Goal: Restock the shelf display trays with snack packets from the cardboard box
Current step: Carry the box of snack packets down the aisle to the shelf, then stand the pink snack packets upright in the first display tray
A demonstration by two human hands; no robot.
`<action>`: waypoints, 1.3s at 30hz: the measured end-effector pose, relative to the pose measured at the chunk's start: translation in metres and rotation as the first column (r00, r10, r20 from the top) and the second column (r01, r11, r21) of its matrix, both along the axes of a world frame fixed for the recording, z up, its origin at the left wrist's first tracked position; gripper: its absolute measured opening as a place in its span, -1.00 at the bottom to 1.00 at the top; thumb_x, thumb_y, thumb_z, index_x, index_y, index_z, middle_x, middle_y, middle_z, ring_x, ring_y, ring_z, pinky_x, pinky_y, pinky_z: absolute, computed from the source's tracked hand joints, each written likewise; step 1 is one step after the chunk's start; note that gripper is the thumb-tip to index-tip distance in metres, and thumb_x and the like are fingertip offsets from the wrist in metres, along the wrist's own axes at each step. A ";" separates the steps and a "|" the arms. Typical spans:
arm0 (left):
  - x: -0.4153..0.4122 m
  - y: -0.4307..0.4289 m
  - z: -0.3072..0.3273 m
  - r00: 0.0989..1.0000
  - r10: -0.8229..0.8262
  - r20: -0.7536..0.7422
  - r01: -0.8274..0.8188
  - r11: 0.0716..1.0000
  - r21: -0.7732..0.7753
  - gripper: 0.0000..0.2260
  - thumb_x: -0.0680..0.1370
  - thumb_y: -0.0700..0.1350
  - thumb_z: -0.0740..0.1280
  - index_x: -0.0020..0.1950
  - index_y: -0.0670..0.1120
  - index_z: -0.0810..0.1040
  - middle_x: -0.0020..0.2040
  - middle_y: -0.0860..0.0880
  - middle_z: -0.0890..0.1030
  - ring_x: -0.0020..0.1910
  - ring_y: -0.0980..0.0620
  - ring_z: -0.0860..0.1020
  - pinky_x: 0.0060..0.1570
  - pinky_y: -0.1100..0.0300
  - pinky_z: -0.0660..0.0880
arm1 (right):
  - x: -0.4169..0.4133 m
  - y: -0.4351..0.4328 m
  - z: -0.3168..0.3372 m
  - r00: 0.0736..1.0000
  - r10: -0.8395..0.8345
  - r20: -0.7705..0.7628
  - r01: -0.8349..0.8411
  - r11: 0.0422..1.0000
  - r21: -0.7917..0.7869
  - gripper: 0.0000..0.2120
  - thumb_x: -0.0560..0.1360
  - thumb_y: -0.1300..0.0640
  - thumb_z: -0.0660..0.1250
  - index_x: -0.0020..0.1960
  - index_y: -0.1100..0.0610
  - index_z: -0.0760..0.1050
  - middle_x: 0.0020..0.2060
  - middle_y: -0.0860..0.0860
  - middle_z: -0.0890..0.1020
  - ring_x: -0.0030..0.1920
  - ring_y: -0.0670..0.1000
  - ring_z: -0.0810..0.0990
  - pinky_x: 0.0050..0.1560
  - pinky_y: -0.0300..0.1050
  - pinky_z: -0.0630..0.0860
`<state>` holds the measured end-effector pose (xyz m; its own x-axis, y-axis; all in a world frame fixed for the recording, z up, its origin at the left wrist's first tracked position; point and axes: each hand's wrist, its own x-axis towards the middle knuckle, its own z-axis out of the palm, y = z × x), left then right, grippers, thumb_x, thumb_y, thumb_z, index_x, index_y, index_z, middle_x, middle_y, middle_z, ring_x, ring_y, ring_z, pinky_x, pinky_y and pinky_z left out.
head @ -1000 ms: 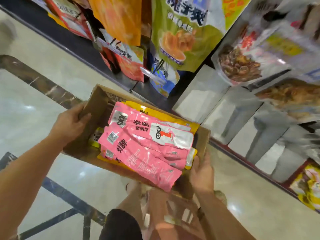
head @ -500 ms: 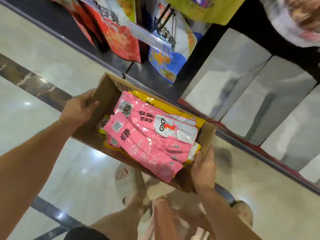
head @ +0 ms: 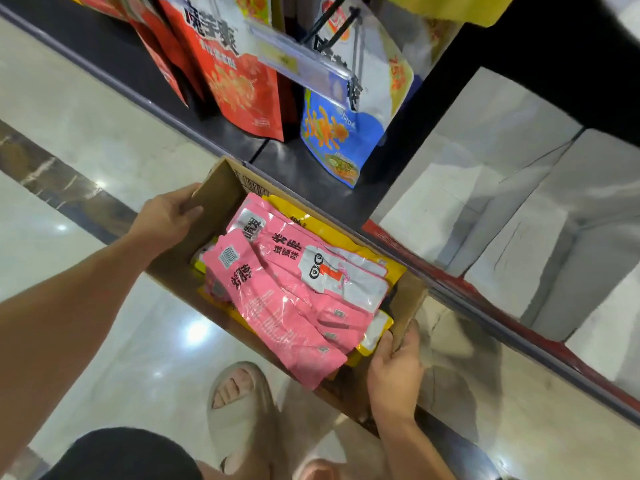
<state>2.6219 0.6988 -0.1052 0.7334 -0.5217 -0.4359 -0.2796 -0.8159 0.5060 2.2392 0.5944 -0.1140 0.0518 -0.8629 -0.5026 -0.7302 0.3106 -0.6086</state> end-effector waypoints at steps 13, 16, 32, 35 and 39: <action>-0.009 -0.021 0.032 0.990 -0.141 0.013 0.131 0.946 0.296 -0.56 0.59 0.01 0.35 0.42 -0.11 0.42 0.31 -0.22 0.55 0.24 -0.25 0.53 0.23 -0.01 0.45 | 0.005 -0.002 0.006 0.991 0.103 -0.082 -0.104 0.995 -0.002 -0.64 0.63 0.12 0.25 0.38 0.20 0.30 0.08 0.26 0.66 0.07 0.30 0.64 -0.05 0.06 0.56; -0.017 -0.021 0.072 0.981 -0.195 0.016 0.184 0.944 0.273 -0.38 0.59 0.08 0.34 0.56 -0.15 0.26 0.48 -0.17 0.41 0.39 -0.19 0.45 0.34 0.06 0.36 | 0.007 -0.008 0.026 0.979 0.179 -0.102 -0.180 0.984 0.005 -0.50 0.61 0.03 0.27 0.45 0.21 0.23 0.31 0.24 0.51 0.27 0.28 0.53 0.10 0.07 0.50; -0.158 0.029 0.158 0.998 -0.067 -0.002 0.067 0.988 0.141 -0.49 0.53 0.20 0.33 0.32 -0.14 0.52 0.22 -0.17 0.61 0.13 -0.15 0.58 0.01 0.15 0.47 | 0.030 -0.022 0.143 0.651 0.677 -0.343 -0.758 0.605 -0.246 -0.51 0.59 -0.15 0.22 0.37 0.15 0.41 0.27 0.14 0.52 0.28 0.18 0.48 0.23 0.11 0.51; -0.184 0.035 0.126 0.991 0.052 -0.126 -0.035 0.990 0.133 -0.33 0.50 0.27 0.32 0.43 -0.18 0.43 0.37 -0.18 0.52 0.27 -0.16 0.54 0.22 0.05 0.50 | 0.037 -0.022 0.141 0.593 0.719 -0.363 -0.804 0.549 -0.227 -0.53 0.59 -0.15 0.23 0.36 0.14 0.42 0.26 0.12 0.51 0.29 0.18 0.47 0.21 0.08 0.51; -0.210 0.018 0.104 0.948 0.168 -0.270 -0.129 0.979 0.155 -0.14 0.57 0.25 0.28 0.61 -0.26 0.00 0.59 -0.18 0.20 0.53 -0.19 0.27 0.43 0.02 0.31 | 0.047 -0.027 0.124 0.525 0.778 -0.345 -0.851 0.485 -0.202 -0.54 0.60 -0.13 0.26 0.39 0.12 0.42 0.27 0.11 0.53 0.31 0.15 0.49 0.26 0.05 0.49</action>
<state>2.4115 0.7166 -0.0015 0.6363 -0.3389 -0.6930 -0.0131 -0.9030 0.4295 2.2867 0.5671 0.0100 0.7563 -0.5790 -0.3047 -0.6541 -0.6604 -0.3687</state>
